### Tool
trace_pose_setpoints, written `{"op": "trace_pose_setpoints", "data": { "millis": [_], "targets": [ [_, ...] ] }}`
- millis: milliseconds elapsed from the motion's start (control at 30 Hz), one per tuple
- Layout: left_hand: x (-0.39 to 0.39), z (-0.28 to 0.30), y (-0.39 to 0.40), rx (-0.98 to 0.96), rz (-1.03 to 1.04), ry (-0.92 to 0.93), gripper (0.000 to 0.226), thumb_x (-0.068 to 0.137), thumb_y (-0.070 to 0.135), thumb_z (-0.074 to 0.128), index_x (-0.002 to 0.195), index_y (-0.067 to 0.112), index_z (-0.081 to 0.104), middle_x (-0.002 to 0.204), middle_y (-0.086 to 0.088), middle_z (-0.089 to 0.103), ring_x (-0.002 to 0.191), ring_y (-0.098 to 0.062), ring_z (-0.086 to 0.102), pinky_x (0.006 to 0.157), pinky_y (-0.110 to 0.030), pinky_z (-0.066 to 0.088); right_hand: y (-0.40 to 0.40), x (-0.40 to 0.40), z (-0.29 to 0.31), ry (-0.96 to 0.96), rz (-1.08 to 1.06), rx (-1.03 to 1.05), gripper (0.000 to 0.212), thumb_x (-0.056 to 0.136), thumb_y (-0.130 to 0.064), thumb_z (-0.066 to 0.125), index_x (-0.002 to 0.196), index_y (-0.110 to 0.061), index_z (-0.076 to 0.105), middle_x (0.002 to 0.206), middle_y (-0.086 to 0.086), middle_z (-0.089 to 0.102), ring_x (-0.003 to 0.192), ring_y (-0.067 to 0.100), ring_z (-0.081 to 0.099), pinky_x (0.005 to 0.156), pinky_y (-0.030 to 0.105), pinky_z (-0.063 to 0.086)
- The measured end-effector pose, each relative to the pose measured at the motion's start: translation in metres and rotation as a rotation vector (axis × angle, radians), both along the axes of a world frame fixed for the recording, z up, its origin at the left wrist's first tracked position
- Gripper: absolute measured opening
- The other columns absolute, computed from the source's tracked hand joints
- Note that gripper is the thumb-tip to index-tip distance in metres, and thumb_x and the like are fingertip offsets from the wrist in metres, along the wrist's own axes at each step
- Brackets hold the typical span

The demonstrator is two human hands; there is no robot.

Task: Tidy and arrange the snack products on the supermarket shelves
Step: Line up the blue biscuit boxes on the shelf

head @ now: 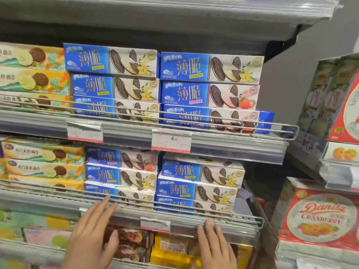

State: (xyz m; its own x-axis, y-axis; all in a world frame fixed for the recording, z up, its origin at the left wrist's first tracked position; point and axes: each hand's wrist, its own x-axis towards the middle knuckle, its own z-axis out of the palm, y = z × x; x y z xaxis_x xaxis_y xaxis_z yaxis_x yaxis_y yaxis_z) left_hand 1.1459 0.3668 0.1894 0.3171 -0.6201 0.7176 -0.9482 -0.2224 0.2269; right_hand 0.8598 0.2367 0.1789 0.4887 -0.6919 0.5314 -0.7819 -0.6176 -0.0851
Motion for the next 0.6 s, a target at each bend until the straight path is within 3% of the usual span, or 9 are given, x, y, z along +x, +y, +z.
{"op": "trace_pose_setpoints", "data": {
  "millis": [67, 167, 233, 300, 367, 433, 533, 600],
  "targets": [
    [0.019, -0.005, 0.003, -0.035, 0.028, 0.003, 0.061, 0.081, 0.041, 0.047, 0.136, 0.016, 0.057, 0.148, -0.006, 0.052, 0.133, -0.037, 0.049, 0.101, -0.063, 0.045, 0.004, 0.004, 0.0, -0.022, -0.027, 0.0, 0.063, 0.086, -0.056, 0.036, 0.117, -0.02, 0.077, 0.127, 0.004, 0.071, 0.125, 0.025, 0.057, 0.085, 0.043, 0.054],
    [0.047, -0.011, 0.009, 0.02, 0.038, 0.03, 0.062, 0.084, 0.046, 0.043, 0.136, 0.017, 0.058, 0.153, -0.003, 0.048, 0.136, -0.033, 0.046, 0.104, -0.058, 0.043, 0.017, 0.017, 0.009, -0.089, -0.073, 0.018, 0.072, 0.064, -0.052, 0.05, 0.128, -0.022, 0.063, 0.121, 0.009, 0.073, 0.121, 0.027, 0.053, 0.102, 0.034, 0.04],
    [0.065, -0.017, 0.012, 0.061, -0.006, 0.01, 0.063, 0.088, 0.05, 0.037, 0.14, 0.02, 0.053, 0.159, 0.001, 0.039, 0.138, -0.032, 0.045, 0.106, -0.052, 0.04, 0.028, 0.029, 0.019, -0.12, -0.107, 0.08, 0.077, 0.06, -0.056, 0.047, 0.13, -0.025, 0.052, 0.118, 0.011, 0.073, 0.107, 0.033, 0.067, 0.087, 0.04, 0.057],
    [0.077, -0.022, 0.014, 0.108, -0.061, -0.033, 0.068, 0.084, 0.046, 0.041, 0.147, 0.022, 0.042, 0.166, 0.005, 0.025, 0.142, -0.03, 0.039, 0.113, -0.044, 0.028, 0.034, 0.044, 0.029, -0.149, -0.09, 0.061, 0.074, 0.064, -0.054, 0.049, 0.133, -0.026, 0.049, 0.124, 0.011, 0.069, 0.102, 0.034, 0.071, 0.075, 0.046, 0.06],
    [0.083, -0.027, 0.014, 0.16, -0.096, -0.048, 0.08, 0.075, 0.044, 0.046, 0.151, 0.021, 0.037, 0.168, 0.003, 0.019, 0.145, -0.03, 0.032, 0.117, -0.037, 0.013, 0.046, 0.061, 0.042, -0.205, -0.035, 0.022, 0.069, 0.071, -0.049, 0.053, 0.136, -0.028, 0.049, 0.136, 0.007, 0.061, 0.115, 0.027, 0.062, 0.082, 0.046, 0.058],
    [0.085, -0.028, 0.015, 0.221, -0.11, -0.035, 0.084, 0.073, 0.045, 0.046, 0.152, 0.019, 0.036, 0.167, -0.001, 0.021, 0.149, -0.029, 0.025, 0.117, -0.037, 0.007, 0.06, 0.084, 0.057, -0.244, 0.02, -0.048, 0.062, 0.078, -0.045, 0.053, 0.138, -0.026, 0.05, 0.142, 0.004, 0.056, 0.122, 0.022, 0.052, 0.09, 0.044, 0.054],
    [0.085, -0.026, 0.017, 0.226, -0.125, -0.045, 0.087, 0.069, 0.042, 0.045, 0.153, 0.019, 0.036, 0.166, -0.002, 0.024, 0.156, -0.022, 0.008, 0.116, -0.04, 0.007, 0.076, 0.116, 0.081, -0.271, 0.077, -0.092, 0.057, 0.087, -0.041, 0.052, 0.141, -0.022, 0.05, 0.15, 0.001, 0.048, 0.131, 0.023, 0.049, 0.102, 0.042, 0.046],
    [0.086, -0.027, 0.018, 0.19, -0.132, -0.054, 0.086, 0.068, 0.038, 0.045, 0.152, 0.018, 0.039, 0.165, -0.002, 0.028, 0.154, -0.024, 0.018, 0.116, -0.046, 0.018, 0.078, 0.138, 0.097, -0.265, 0.084, -0.125, 0.057, 0.091, -0.037, 0.055, 0.145, -0.021, 0.047, 0.154, -0.002, 0.044, 0.137, 0.022, 0.045, 0.109, 0.039, 0.041]
  ]
}}
